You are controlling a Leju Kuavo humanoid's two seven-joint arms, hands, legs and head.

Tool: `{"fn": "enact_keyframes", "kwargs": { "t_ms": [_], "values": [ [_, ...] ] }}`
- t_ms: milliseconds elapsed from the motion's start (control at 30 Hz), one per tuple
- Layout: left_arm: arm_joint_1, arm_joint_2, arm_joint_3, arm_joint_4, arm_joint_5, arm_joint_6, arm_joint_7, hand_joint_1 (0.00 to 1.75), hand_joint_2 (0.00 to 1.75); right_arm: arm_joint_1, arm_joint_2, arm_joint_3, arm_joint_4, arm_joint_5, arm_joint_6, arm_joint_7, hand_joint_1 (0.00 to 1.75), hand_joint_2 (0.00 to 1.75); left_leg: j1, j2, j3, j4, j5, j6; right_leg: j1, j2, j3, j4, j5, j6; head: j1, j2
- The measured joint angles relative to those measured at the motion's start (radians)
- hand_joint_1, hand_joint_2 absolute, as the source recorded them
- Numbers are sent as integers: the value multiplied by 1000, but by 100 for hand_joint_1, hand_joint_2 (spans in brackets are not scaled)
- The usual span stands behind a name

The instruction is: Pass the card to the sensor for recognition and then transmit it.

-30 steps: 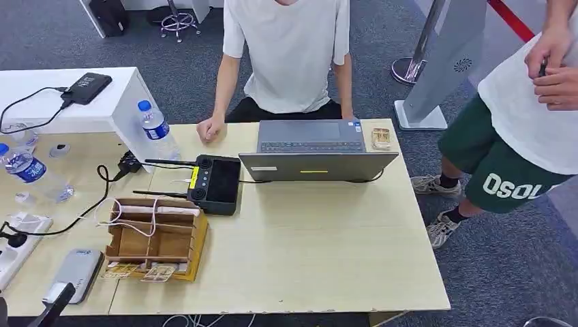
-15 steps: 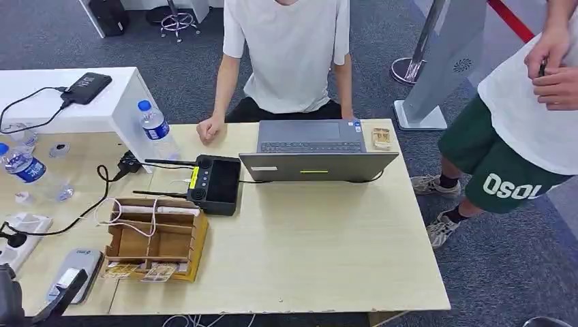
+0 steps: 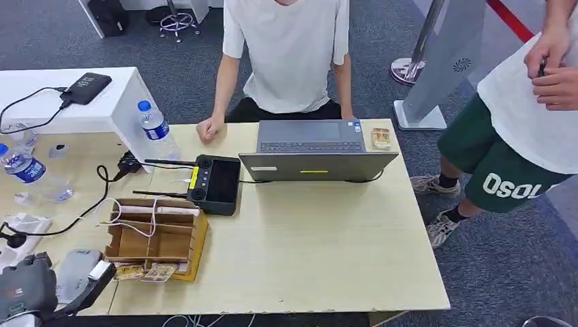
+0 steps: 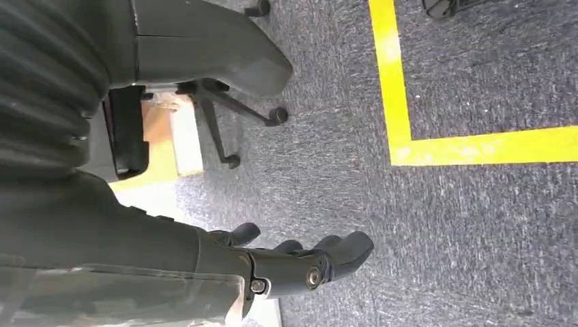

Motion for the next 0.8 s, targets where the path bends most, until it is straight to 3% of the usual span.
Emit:
{"fn": "enact_keyframes", "kwargs": {
  "t_ms": [400, 800],
  "values": [
    [-10, 35, -143, 33, 0, -18, 56, 175, 175, 0, 0, 0, -5, 0, 3, 0, 0, 175, 0, 0, 0, 0, 0, 0, 0, 0, 0, 0, 0, 0, 0, 0],
    [-10, 46, -193, 37, 0, -11, 54, 175, 175, 0, 0, -2, -5, 9, 4, 0, 0, 175, 0, 0, 0, 0, 0, 0, 0, 0, 0, 0, 0, 0, 0, 0]
  ]
}}
